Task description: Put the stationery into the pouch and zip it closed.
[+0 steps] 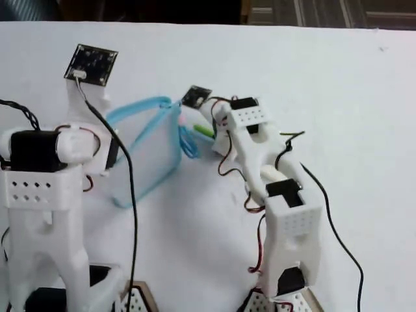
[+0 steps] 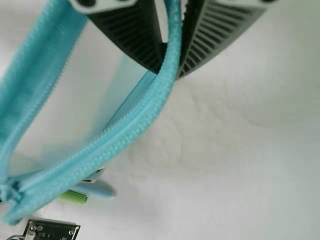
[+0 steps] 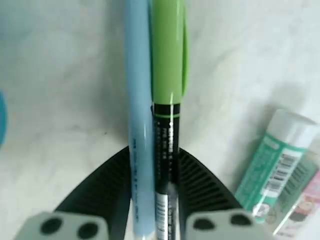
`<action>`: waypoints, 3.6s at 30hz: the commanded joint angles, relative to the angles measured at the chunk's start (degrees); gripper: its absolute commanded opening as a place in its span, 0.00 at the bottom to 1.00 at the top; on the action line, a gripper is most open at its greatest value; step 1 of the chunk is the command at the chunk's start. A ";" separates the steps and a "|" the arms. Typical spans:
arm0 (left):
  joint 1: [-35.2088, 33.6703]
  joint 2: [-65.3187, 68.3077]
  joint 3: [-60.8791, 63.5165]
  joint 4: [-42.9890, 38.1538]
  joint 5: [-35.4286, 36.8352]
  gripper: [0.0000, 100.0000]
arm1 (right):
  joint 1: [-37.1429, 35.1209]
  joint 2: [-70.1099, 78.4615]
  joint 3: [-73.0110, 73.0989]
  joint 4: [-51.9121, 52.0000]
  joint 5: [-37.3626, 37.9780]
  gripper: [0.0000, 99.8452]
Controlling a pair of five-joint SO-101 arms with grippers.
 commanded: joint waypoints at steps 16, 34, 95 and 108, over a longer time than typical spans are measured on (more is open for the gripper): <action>-0.31 0.57 -0.70 -2.20 -0.62 0.02 | 2.95 -36.62 -0.44 7.96 -23.74 0.02; -0.31 0.57 -0.62 -2.11 -0.62 0.02 | -0.84 -52.44 -0.88 -11.65 -49.41 0.02; -0.31 0.57 -0.62 -2.20 -0.35 0.02 | -20.70 -66.07 12.31 -20.00 -67.08 0.29; -0.31 0.57 -0.62 -2.20 -0.44 0.02 | -5.85 -49.71 4.84 14.20 -30.86 0.28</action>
